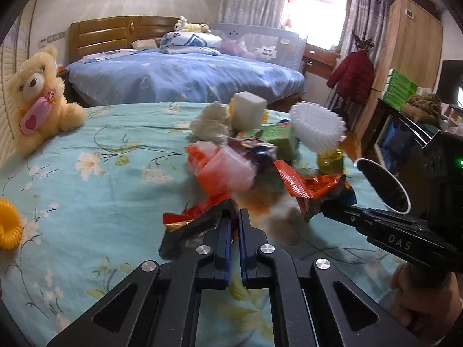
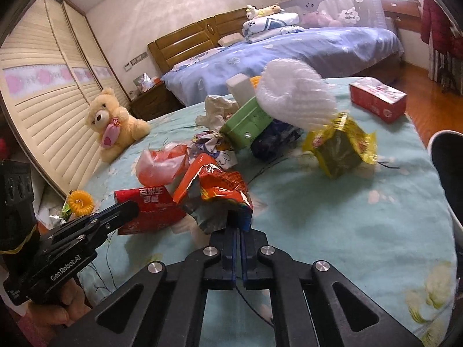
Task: Collect trash
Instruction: 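Carry both wrappers over the bin and open both tools to drop them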
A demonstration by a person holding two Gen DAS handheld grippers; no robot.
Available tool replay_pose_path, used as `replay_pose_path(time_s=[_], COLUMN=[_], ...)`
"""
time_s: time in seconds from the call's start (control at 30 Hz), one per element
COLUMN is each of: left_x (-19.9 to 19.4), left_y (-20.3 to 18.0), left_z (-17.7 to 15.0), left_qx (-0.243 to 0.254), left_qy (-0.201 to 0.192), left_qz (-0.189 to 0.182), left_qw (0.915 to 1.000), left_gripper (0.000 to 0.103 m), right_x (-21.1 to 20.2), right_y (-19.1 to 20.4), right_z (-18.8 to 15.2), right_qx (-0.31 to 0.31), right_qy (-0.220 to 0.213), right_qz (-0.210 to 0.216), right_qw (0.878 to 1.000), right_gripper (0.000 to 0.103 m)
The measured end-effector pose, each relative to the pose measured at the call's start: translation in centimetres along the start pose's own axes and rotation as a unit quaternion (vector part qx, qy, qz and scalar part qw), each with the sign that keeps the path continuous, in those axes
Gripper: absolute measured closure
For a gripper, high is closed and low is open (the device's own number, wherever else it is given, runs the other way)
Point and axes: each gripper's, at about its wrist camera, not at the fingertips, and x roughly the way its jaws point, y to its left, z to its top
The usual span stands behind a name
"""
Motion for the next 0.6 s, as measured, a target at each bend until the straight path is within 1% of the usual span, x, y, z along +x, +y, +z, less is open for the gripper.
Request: replay_pose_path(time_s=[0.33, 0.6], left_x=[-1.6, -0.8], left_y=[-3.9, -6.8], left_z=[-0.2, 0.5], left_qx=[0.035, 0.062], left_qy=[-0.001, 0.003], left_qz=[-0.039, -0.063], left_qw=[0.9986, 0.996], left_gripper=[0.102, 0.102], right_x=[-4.0, -7.1], right_y=[-2.7, -6.1], right_z=[-0.5, -1.1], right_qx=[0.024, 0.052], right_qy=[-0.028, -0.049], right_qz=[-0.027, -0.058], right_qw=[0.999, 0.996], right_gripper=[0.102, 0.102])
